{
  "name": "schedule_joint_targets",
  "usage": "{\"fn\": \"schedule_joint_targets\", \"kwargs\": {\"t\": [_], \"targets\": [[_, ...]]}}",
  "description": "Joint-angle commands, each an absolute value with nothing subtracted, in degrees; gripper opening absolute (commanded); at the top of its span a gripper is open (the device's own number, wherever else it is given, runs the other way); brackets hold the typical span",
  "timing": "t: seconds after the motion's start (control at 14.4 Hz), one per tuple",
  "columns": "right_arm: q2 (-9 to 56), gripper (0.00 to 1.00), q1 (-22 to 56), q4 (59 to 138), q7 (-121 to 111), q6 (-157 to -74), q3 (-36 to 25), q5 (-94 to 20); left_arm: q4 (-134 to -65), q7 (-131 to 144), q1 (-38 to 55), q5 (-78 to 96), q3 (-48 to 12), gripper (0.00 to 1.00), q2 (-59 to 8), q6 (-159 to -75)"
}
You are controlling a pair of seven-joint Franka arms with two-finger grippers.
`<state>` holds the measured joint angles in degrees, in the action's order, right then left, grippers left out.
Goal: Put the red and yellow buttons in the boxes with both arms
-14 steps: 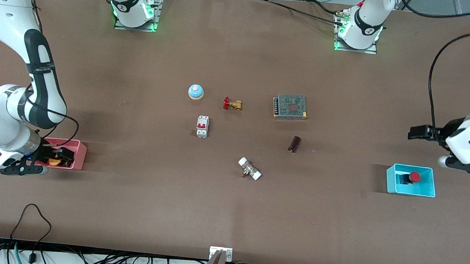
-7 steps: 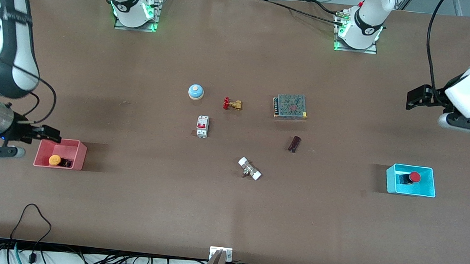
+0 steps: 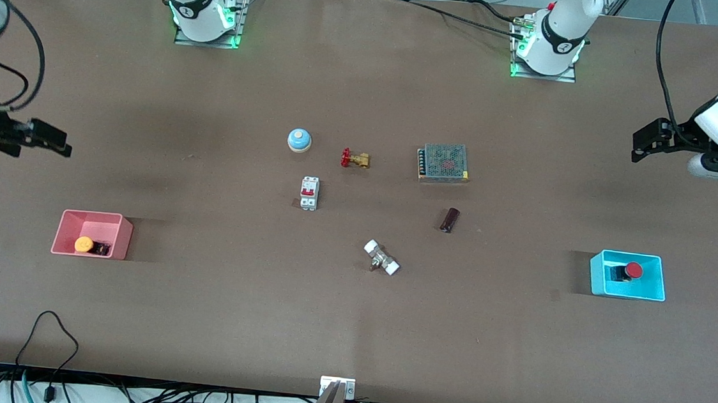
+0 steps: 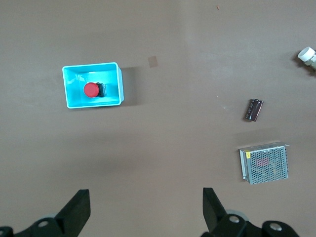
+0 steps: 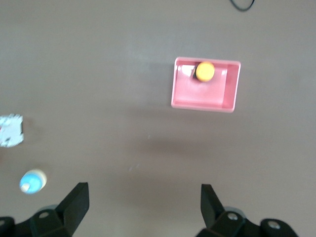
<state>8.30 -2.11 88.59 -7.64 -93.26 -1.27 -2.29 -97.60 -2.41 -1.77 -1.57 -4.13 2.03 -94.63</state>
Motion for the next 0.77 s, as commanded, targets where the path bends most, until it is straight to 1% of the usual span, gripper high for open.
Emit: {"fn": "schedule_joint_targets", "kwargs": {"t": [0.0,0.14,0.49,0.7], "targets": [[2.83,1.00,-1.85,93.06,-5.80,-90.96,-0.88,-2.02,-98.70,-3.16,-1.06,-0.79,-3.25,1.00,3.52,-94.40],[1.41,1.00,-1.76,94.83,-5.80,-92.28,-0.79,-2.11,-98.61,-3.16,0.34,-0.88,-2.73,1.00,3.60,-94.31],[1.84,1.00,-1.67,93.17,-6.68,-90.27,-0.53,-0.63,-98.61,-5.44,1.14,-1.05,-2.29,1.00,3.69,-94.31],[1.76,1.00,-1.67,93.16,-4.58,-90.18,1.49,0.79,-98.61,-7.73,1.14,-0.97,-1.41,1.00,3.69,-94.22]]}}
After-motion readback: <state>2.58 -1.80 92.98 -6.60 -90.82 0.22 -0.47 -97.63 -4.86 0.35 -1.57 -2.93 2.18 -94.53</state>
